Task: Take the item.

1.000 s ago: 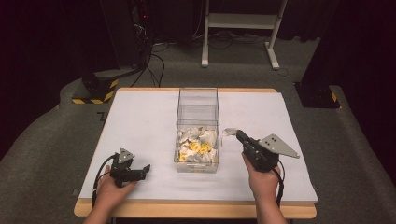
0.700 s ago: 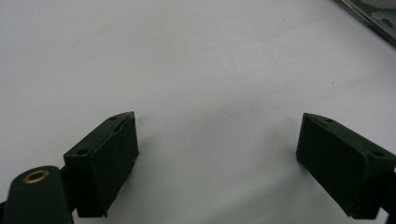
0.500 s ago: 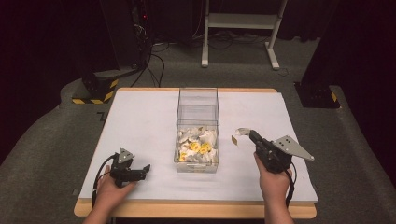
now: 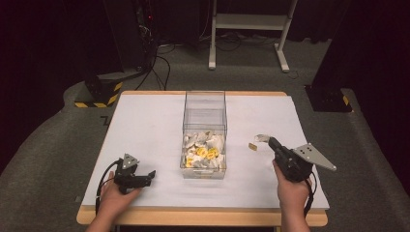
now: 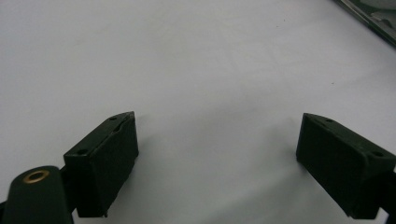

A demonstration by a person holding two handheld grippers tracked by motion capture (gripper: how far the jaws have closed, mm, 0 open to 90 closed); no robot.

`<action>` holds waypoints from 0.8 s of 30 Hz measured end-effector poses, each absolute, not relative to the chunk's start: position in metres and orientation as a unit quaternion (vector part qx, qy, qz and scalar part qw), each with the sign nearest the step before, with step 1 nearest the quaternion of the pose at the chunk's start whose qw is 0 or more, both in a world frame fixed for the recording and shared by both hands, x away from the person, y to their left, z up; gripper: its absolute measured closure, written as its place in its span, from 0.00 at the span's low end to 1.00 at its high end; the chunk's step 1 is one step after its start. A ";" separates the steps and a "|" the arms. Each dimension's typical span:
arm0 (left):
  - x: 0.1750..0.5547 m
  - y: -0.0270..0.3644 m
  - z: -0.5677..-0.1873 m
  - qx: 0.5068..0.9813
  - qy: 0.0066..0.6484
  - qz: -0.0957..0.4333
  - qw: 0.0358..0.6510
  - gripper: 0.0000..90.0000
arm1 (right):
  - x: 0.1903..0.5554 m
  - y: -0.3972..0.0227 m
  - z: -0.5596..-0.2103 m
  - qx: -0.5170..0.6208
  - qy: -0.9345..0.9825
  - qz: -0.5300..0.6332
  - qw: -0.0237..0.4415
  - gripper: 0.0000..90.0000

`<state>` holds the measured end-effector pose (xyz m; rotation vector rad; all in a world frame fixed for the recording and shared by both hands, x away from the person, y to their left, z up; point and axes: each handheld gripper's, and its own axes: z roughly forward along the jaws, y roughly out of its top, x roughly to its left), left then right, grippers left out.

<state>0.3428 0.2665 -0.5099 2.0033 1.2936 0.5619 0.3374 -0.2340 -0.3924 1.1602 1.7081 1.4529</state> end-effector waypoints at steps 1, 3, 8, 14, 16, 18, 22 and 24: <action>0.343 0.266 -0.510 0.769 0.497 0.215 0.339 0.15 | 0.337 -0.236 -0.393 0.441 0.644 0.547 0.304 1.00; 0.343 0.266 -0.510 0.769 0.497 0.215 0.339 0.15 | 0.336 -0.239 -0.394 0.443 0.643 0.545 0.306 1.00; 0.343 0.267 -0.510 0.769 0.497 0.216 0.339 0.15 | 0.335 -0.249 -0.398 0.454 0.639 0.539 0.308 1.00; 0.343 0.266 -0.510 0.769 0.497 0.216 0.339 0.15 | 0.331 -0.260 -0.398 0.462 0.631 0.539 0.312 1.00; 0.343 0.266 -0.510 0.769 0.497 0.216 0.339 0.15 | 0.330 -0.263 -0.398 0.463 0.629 0.540 0.314 1.00; 0.343 0.266 -0.510 0.769 0.497 0.216 0.339 0.15 | 0.329 -0.266 -0.397 0.465 0.626 0.540 0.317 1.00; 0.343 0.266 -0.510 0.769 0.497 0.216 0.339 0.15 | 0.325 -0.273 -0.395 0.470 0.619 0.541 0.322 1.00; 0.343 0.266 -0.510 0.769 0.497 0.216 0.339 0.15 | 0.324 -0.277 -0.395 0.472 0.616 0.541 0.324 1.00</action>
